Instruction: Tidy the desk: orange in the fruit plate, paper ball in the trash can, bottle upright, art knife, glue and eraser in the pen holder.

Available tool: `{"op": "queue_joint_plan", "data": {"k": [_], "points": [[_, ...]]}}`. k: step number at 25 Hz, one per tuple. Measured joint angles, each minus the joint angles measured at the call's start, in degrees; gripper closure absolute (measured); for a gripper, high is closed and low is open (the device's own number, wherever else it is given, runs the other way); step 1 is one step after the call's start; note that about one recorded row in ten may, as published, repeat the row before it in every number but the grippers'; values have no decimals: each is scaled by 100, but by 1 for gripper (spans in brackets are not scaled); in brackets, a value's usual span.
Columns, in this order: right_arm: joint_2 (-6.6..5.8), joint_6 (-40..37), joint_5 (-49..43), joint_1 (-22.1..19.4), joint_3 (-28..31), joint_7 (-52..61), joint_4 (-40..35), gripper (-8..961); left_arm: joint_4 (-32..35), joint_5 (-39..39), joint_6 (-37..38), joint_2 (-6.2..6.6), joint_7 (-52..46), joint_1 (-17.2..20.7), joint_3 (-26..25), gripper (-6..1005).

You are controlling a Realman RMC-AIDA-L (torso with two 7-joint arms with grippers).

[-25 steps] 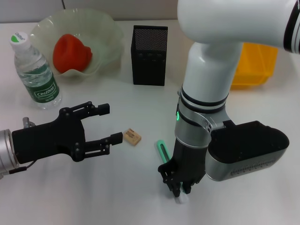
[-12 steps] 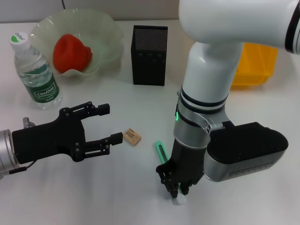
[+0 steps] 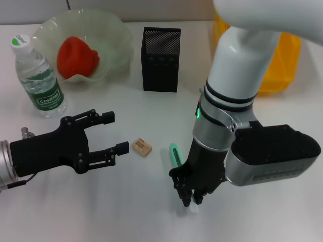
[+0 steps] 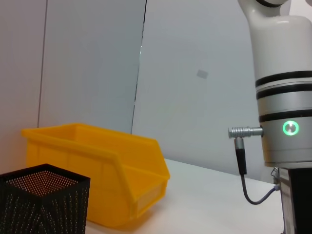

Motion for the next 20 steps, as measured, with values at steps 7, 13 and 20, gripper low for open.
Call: {"op": "queue_joint_plan", "data": {"k": [7,13,20], "points": [[-8,-374,-407,-451,487,337,-687,792,-7,-4,1,0,14,0,-42,199],[-3,-599,-546,-728,843,575,-1091,792,-22,-7,1,2,16,0,-78,199],[-11,-815,-594,-1014,1296,875,-1463,792,-26,-9,2,33,20,8,-108,198]]}}
